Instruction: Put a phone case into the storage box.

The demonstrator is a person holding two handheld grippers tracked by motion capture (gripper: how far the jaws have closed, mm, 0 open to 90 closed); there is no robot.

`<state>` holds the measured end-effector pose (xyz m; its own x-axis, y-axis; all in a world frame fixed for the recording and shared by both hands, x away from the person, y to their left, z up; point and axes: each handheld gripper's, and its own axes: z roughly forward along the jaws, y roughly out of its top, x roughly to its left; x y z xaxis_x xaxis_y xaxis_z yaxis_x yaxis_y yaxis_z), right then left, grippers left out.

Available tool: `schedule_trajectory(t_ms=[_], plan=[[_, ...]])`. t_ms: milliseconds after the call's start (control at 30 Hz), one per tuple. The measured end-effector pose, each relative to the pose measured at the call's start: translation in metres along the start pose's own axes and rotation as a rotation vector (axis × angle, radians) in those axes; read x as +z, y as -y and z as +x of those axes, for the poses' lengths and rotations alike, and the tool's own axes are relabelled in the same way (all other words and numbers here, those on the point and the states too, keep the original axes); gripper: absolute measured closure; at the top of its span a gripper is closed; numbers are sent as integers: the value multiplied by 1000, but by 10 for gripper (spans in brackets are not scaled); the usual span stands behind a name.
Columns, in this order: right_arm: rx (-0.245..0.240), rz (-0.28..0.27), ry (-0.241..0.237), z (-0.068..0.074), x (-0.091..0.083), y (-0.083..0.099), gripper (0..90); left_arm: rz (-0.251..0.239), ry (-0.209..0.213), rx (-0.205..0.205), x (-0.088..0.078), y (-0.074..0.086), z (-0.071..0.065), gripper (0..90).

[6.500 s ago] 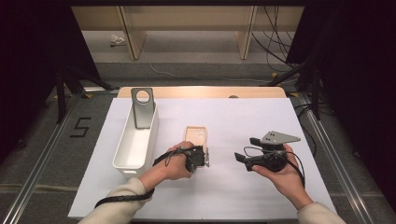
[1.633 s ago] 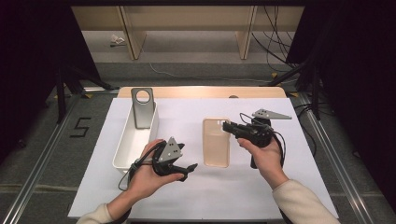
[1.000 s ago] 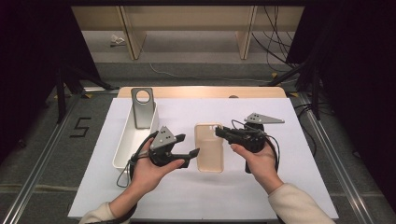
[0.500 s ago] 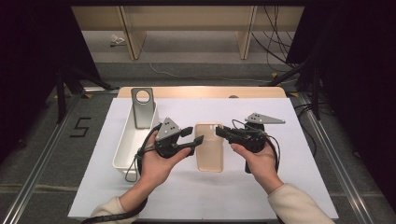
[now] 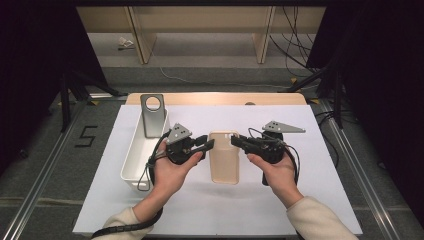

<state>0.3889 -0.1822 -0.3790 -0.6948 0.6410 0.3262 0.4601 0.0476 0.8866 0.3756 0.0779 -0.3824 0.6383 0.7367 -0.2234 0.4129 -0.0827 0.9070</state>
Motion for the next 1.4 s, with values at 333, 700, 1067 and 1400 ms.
schedule_trajectory(t_ms=[333,700,1067,1400], plan=[[4,1,-4,1,1,1,818,-12,0,-4,2,-1,-2,752],[9,9,-2,0,4,3,816,-18,-11,-12,1,0,-2,819],[3,14,2,0,5,5,815,-15,-24,11,-1,0,-3,830],[-17,12,2,2,6,5,804,-20,-26,39,-3,-2,-3,834]])
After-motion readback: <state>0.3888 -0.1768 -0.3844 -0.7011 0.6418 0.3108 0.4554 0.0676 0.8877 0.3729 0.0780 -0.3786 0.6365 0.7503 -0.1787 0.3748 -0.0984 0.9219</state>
